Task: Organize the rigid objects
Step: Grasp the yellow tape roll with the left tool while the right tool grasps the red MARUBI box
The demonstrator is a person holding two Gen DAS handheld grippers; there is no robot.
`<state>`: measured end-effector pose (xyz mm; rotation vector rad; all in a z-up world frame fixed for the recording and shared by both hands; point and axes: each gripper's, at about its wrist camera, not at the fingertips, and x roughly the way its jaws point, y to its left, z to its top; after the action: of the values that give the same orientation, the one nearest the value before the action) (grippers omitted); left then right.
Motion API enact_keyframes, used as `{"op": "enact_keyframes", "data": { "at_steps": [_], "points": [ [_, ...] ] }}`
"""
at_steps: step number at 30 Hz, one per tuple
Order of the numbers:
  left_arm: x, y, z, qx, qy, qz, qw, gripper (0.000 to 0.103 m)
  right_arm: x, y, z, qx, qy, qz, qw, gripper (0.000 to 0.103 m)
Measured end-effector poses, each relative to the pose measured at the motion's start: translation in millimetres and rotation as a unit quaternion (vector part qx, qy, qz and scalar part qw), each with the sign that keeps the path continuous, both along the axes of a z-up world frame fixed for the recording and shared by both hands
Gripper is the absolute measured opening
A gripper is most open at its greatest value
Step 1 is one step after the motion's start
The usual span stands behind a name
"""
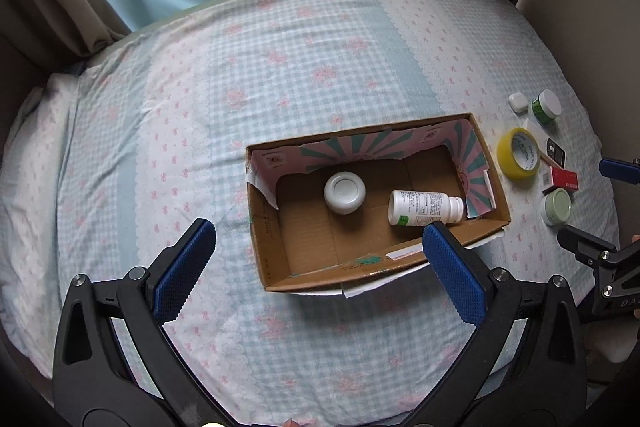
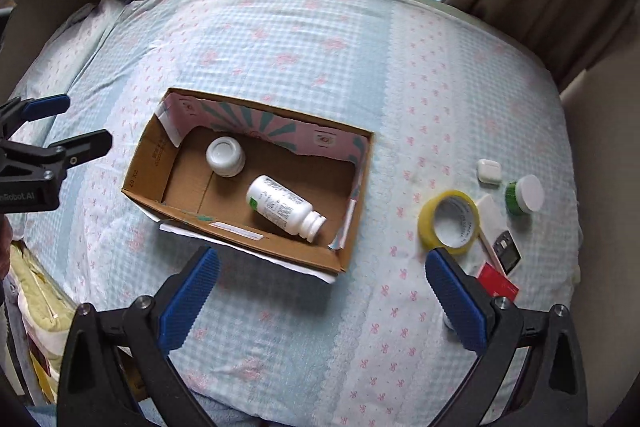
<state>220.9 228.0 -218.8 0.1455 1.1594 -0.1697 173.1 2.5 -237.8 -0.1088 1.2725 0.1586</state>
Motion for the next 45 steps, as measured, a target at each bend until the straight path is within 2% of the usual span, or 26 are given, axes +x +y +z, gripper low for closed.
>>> {"op": "enact_keyframes", "data": {
  "at_steps": [3,8,14,18,25,30,34,39,44,45],
  "points": [
    [-18.9,-17.6,11.9,-0.007,-0.009,0.007,0.9999,0.103,-18.7,-31.7,9.7,0.005,0.000,-0.038,0.999,0.103],
    [-43.6,-63.9,17.7,-0.033,0.002,0.000,0.9995,0.103,-47.5,-95.3,14.5,0.018,0.007,-0.097,0.995,0.103],
    [-60.8,-139.3,11.9,-0.023,0.016,-0.030,0.9992,0.103,-70.9,-173.1,19.7,0.023,-0.003,-0.118,0.993,0.103],
    [-57.8,-190.2,4.5,-0.019,0.032,-0.060,0.9975,0.103,-79.0,-220.8,19.8,0.019,-0.016,-0.116,0.993,0.103],
    [-36.0,-265.4,-16.4,-0.017,0.056,-0.106,0.9926,0.103,-72.9,-277.9,-6.9,-0.040,-0.006,-0.028,0.999,0.103],
    [-9.9,-310.4,-47.7,0.007,0.072,-0.138,0.9877,0.103,-57.2,-297.7,-39.5,-0.074,0.011,0.066,0.995,0.103],
    [13.9,-339.5,-76.5,0.027,0.090,-0.163,0.9822,0.103,-43.4,-298.0,-68.7,-0.106,0.026,0.157,0.982,0.103],
    [35.6,-373.8,-128.3,0.059,0.113,-0.201,0.9713,0.103,-29.8,-290.5,-114.4,-0.133,0.048,0.261,0.955,0.101],
    [47.0,-397.1,-182.7,0.068,0.139,-0.227,0.9615,0.103,-17.3,-285.0,-162.8,-0.125,0.077,0.313,0.938,0.091],
    [49.2,-401.4,-192.2,0.071,0.141,-0.232,0.9597,0.103,-15.2,-284.3,-172.2,-0.121,0.084,0.320,0.936,0.086]
  ]
}}
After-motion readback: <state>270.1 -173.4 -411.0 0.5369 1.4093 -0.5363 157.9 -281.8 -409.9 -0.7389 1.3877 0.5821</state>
